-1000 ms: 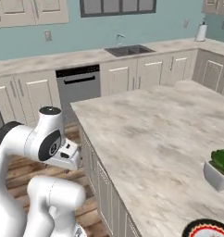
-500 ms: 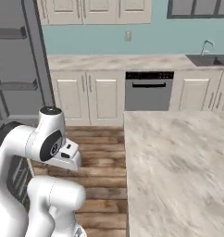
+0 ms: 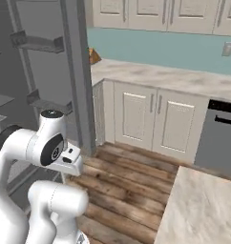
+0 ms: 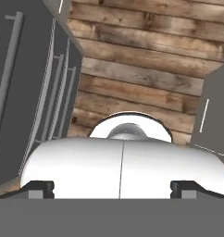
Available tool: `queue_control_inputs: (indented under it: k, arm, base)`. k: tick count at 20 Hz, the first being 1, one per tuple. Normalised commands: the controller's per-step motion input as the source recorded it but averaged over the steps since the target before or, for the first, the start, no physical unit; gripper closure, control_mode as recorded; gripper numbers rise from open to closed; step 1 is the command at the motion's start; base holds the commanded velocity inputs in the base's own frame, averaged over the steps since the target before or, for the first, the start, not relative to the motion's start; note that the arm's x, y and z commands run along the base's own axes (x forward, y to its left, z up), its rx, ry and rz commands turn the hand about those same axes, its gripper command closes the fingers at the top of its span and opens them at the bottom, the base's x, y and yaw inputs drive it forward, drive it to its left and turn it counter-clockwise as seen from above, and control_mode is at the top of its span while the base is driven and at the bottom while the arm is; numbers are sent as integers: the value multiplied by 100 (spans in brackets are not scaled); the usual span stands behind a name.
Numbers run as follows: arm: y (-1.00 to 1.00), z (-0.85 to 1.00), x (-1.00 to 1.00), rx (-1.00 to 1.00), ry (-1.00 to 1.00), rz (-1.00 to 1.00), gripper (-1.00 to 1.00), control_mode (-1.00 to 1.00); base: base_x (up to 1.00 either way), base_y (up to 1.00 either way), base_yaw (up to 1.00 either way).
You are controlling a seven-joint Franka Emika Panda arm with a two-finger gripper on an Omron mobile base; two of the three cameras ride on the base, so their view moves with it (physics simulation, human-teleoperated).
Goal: Pick the two tangerines from the fridge and place them on the plate next to the blender to make a fruit smoothie.
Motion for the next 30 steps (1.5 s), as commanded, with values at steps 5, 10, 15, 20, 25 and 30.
queue_control_inputs:
  k: [5, 10, 15, 20, 25, 30]
  arm:
    - [0, 0, 0, 0, 0, 0, -100, 100]
    - [0, 0, 0, 0, 0, 0, -100, 100]
    - [0, 0, 0, 0, 0, 0, -100, 100]
    - [0, 0, 0, 0, 0, 0, -100, 100]
    - [0, 0, 0, 0, 0, 0, -100, 100]
    - [0, 0, 0, 0, 0, 0, -100, 100]
  base:
    - [48, 0, 70]
    - [49, 4, 74]
    - [60, 5, 73]
    - [90, -7, 68]
    - [43, 9, 70]
    - [88, 0, 53]
